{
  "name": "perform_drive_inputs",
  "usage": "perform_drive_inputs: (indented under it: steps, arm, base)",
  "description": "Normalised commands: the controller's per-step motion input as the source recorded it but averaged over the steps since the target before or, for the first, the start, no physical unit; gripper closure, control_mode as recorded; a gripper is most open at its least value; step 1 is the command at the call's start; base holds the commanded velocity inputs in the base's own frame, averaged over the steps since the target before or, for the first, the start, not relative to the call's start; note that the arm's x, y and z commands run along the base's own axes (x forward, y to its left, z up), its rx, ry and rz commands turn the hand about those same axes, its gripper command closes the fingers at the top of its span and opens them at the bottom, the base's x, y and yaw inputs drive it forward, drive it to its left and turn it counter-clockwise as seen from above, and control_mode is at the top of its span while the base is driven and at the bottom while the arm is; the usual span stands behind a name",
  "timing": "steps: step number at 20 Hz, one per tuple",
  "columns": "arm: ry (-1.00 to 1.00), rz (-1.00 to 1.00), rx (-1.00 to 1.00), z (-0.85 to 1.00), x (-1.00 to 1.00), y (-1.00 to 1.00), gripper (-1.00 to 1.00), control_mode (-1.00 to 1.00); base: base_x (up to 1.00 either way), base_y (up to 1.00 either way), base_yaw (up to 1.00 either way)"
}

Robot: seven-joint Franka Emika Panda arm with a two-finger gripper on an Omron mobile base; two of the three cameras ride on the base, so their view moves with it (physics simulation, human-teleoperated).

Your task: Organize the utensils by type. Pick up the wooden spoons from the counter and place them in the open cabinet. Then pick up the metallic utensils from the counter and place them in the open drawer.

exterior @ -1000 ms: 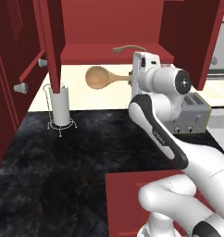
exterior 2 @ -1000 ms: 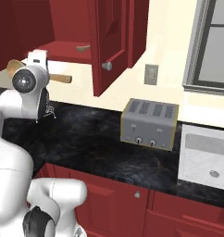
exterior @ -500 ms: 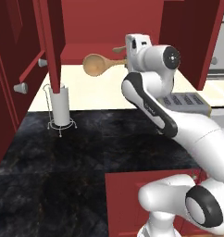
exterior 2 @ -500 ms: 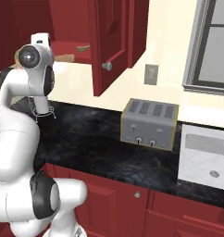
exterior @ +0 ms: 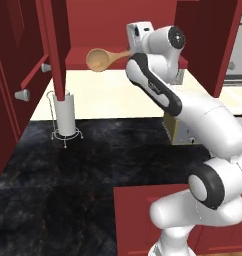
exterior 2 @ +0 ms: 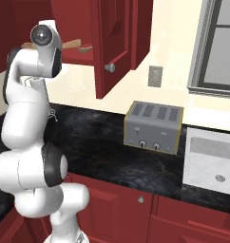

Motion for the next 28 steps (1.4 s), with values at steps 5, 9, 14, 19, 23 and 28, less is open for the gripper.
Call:
perform_drive_inputs:
  steps: [5, 9, 14, 19, 23, 28]
  arm:
    - [-0.01, 0.07, -0.05, 0.01, 0.67, 0.07, 1.0, -1.0]
    - [-0.01, 0.01, -0.04, 0.0, 0.73, 0.12, 1.0, -1.0]
    - [0.0, 0.0, -0.03, 0.0, 0.69, 0.21, 1.0, -1.0]
    - [0.0, 0.0, 0.0, 0.0, 0.64, 0.25, 1.0, -1.0]
    - [0.0, 0.0, 0.0, 0.0, 0.71, 0.15, 1.0, -1.0]
    - [0.0, 0.0, 0.0, 0.0, 0.69, 0.09, 1.0, -1.0]
  base:
    - [0.0, 0.0, 0.0]
    - [0.0, 0.0, 0.0]
    - [0.0, 0.0, 0.0]
    - [0.0, 0.0, 0.0]
    - [0.0, 0.0, 0.0]
    - [0.0, 0.0, 0.0]
